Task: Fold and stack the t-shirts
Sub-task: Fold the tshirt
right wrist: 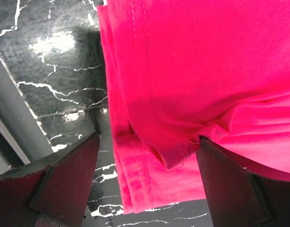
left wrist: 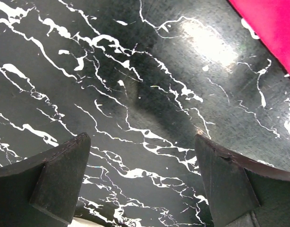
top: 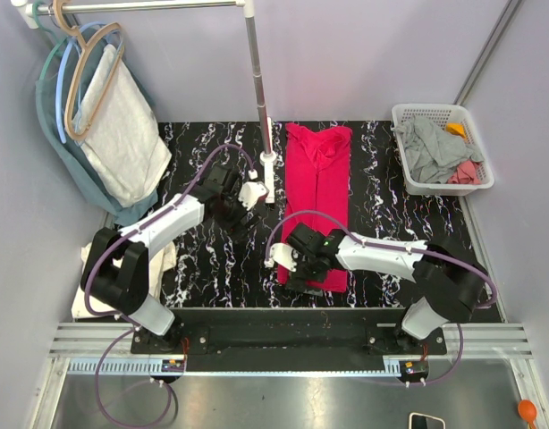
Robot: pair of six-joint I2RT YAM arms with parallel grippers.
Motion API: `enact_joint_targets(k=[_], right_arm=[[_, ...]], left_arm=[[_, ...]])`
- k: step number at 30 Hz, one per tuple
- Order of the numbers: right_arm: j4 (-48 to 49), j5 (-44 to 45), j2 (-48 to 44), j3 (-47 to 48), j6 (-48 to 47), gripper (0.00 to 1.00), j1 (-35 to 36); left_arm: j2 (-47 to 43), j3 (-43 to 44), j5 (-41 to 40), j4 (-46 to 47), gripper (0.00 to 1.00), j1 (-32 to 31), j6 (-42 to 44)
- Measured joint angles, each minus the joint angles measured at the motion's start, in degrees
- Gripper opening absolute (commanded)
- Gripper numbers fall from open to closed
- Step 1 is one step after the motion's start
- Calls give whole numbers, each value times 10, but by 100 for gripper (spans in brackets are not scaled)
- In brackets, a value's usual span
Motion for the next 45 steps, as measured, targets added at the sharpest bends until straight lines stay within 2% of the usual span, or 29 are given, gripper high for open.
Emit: enact_joint_targets(k=[8, 13, 19, 28, 31, 35, 38, 39, 42, 45], right_arm=[[10, -2, 12, -5, -5, 86, 0], [11, -10, 15, -5, -9, 79, 0], [10, -27, 21, -2, -15, 65, 0], [8, -37, 38, 13, -37, 60, 0], [6, -38, 43, 18, -41, 56, 0], [12, -37, 46, 20, -46, 42, 0], [20, -37, 48, 21, -50, 28, 0], [24, -35, 49, 21, -52, 19, 0], [31, -27, 50, 22, -53, 3, 0], [32, -25, 50, 22, -53, 0, 0]], left_arm=[[-7, -17, -5, 3, 95, 5, 0], [-9, -23, -5, 5, 95, 6, 0], [-9, -35, -5, 5, 95, 6, 0], [-23, -43, -5, 7, 95, 7, 3], [-30, -50, -5, 6, 95, 8, 3], [-34, -54, -5, 5, 95, 8, 5], [-37, -55, -5, 5, 95, 9, 6], [-38, -55, -5, 5, 95, 10, 6], [-43, -56, -5, 5, 95, 11, 7], [-47, -59, -5, 6, 95, 12, 7]])
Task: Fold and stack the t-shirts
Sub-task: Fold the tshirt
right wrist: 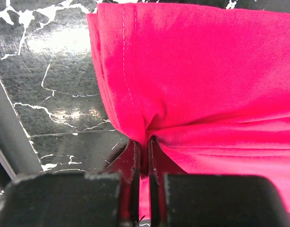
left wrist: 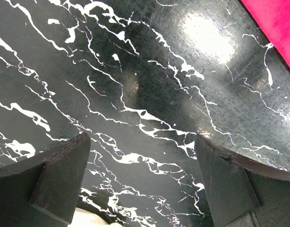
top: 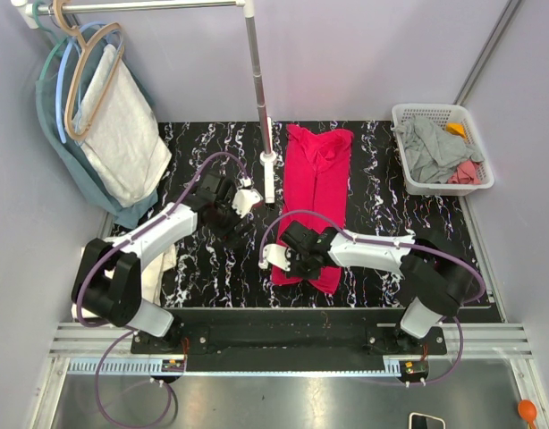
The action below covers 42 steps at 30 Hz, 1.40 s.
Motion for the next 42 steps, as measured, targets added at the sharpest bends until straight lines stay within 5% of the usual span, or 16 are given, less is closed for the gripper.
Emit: enact_joint_targets(k=[10, 20, 29, 42], right_arm=[[-16, -15, -2, 5, 19, 0, 4], [-103, -84, -37, 5, 60, 0, 88], [-137, -23, -103, 43, 47, 0, 86], [-151, 8, -99, 116, -39, 0, -71]], left_arm=[[-2, -4, -2, 0, 95, 1, 0], [7, -3, -7, 1, 95, 1, -1], [19, -2, -8, 12, 95, 1, -3], [53, 22, -11, 14, 96, 1, -2]])
